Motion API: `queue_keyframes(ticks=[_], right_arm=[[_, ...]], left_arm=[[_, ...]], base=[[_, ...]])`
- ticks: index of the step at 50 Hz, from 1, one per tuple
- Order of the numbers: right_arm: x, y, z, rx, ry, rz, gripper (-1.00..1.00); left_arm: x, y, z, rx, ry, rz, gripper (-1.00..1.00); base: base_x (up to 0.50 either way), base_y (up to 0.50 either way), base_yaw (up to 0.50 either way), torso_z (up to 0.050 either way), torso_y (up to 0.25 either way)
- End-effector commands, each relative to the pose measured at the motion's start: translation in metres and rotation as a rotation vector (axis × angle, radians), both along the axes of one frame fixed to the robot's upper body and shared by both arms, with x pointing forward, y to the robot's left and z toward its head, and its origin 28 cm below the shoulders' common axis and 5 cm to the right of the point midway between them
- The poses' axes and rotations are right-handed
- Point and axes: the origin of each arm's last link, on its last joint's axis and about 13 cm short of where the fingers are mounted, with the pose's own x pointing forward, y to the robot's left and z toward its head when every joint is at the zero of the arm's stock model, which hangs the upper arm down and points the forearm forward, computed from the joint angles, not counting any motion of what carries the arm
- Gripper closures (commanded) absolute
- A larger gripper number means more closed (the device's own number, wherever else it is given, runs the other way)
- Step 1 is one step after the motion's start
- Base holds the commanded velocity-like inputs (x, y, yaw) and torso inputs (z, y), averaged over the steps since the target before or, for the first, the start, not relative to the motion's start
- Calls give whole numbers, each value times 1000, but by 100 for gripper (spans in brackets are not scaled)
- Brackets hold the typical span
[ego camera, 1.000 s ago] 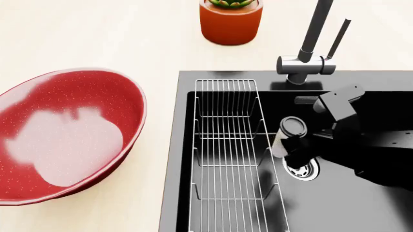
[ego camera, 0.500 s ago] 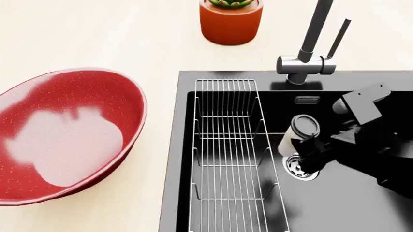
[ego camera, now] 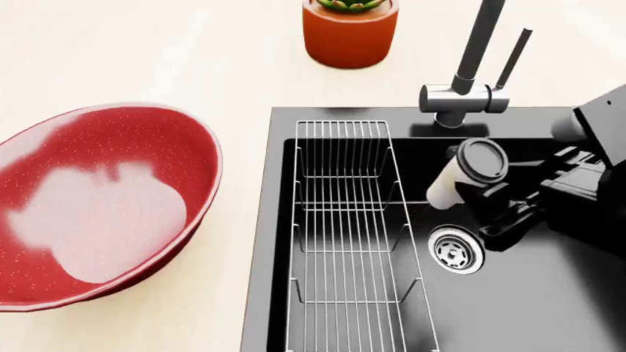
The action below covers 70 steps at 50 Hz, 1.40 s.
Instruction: Pick the cup and bowl from the sink and place them on the counter for drying.
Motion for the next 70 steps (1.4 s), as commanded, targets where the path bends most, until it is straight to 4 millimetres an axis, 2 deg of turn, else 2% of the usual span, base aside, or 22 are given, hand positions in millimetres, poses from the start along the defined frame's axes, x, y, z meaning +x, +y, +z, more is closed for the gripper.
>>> queue_keyframes(ticks=[1, 9, 19, 38, 56, 70], right_arm=[[-8, 7, 33, -19, -103, 99, 100], [-8, 16, 54, -29, -153, 171, 100], [-3, 26, 66, -29, -184, 229, 100], [27, 68, 97, -49, -212, 397, 100], [61, 111, 102, -84, -224, 479, 100], [78, 139, 97, -123, -205, 506, 100]], left_arm=[[0, 0, 2, -1, -4, 0, -100], [1, 0, 2, -2, -7, -1, -100], [1, 0, 1, -4, -7, 0, -100], [0, 0, 3, -5, -11, -5, -100], [-3, 2, 4, -4, -12, -3, -100], [-3, 2, 3, -5, -13, -4, -100]], base=[[0, 0, 0, 0, 0], [0, 0, 0, 0, 0], [0, 0, 0, 0, 0], [0, 0, 0, 0, 0], [0, 0, 0, 0, 0], [0, 0, 0, 0, 0]])
